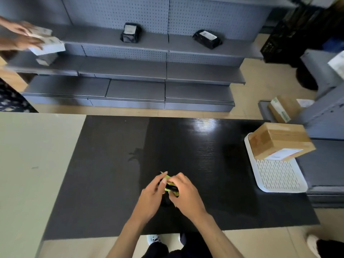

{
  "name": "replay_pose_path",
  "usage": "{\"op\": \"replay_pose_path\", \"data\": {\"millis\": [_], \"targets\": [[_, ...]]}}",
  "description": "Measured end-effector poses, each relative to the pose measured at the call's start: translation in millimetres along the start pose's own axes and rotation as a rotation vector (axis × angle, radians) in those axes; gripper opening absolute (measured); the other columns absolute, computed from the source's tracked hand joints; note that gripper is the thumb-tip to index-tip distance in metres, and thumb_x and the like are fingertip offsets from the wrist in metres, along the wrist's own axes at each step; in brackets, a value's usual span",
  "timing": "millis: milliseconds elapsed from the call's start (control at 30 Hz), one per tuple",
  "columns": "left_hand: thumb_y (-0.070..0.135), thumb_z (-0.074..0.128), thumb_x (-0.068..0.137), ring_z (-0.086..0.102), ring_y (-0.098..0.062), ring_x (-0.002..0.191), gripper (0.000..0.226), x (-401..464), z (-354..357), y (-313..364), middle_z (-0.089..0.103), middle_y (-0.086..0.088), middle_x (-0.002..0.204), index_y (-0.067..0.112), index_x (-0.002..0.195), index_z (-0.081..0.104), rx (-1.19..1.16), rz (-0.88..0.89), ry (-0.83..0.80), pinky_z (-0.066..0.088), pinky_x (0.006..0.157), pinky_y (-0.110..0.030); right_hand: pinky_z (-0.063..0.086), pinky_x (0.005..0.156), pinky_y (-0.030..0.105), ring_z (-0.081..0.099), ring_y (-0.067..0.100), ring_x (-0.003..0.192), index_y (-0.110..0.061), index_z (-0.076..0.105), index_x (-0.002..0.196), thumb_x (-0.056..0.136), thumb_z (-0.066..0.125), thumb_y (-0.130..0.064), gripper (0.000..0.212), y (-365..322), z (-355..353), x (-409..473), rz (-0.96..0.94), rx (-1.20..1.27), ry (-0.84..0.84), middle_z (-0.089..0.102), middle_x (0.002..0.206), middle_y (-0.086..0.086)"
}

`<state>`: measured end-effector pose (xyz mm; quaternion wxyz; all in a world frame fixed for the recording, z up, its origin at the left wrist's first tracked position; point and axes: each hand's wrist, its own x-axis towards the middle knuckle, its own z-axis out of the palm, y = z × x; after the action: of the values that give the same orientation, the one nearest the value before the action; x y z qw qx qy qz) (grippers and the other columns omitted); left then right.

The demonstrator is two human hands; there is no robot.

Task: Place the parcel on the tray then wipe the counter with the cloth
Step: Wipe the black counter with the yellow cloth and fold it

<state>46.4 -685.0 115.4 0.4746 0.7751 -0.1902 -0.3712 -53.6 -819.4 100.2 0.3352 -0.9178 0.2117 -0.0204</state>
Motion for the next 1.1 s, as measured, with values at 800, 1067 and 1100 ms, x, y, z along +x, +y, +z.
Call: {"op": "replay_pose_path", "data": {"millis": [800,1067,1100], "targets": [[0.014,0.059,0.101,0.067,-0.01,0.105,0.026,21.2,54.4,82.8,0.073,0.007,0.114,0.03,0.117,0.071,-0.325,0.14,-0.033,0.053,0.091,-0.031,0.055,0.104,0.056,0.071,0.031,0.118,-0.026,0.053,0.129,0.1,0.067,-0.03,0.033,70.0,-77.7,-28.1,0.669,1.292,0.093,0.073,0.125,0.011],[0.019,0.053,0.104,0.064,-0.001,0.093,0.028,45.7,141.4,128.2,0.071,0.013,0.107,0.037,0.119,0.069,-0.279,0.078,-0.125,0.051,0.076,-0.023,0.056,0.086,0.042,0.071,0.029,0.109,-0.021,0.054,0.13,0.095,0.07,-0.018,0.039,149.2,-141.6,-43.0,0.638,1.399,0.172,0.07,0.127,0.018],[0.018,0.053,0.104,0.064,-0.002,0.093,0.028,48.4,157.7,136.7,0.071,0.012,0.108,0.036,0.119,0.069,-0.273,0.075,-0.139,0.051,0.076,-0.022,0.056,0.087,0.042,0.071,0.028,0.109,-0.023,0.055,0.128,0.095,0.07,-0.021,0.036,162.4,-151.7,-47.5,0.645,1.424,0.15,0.071,0.126,0.016]]}}
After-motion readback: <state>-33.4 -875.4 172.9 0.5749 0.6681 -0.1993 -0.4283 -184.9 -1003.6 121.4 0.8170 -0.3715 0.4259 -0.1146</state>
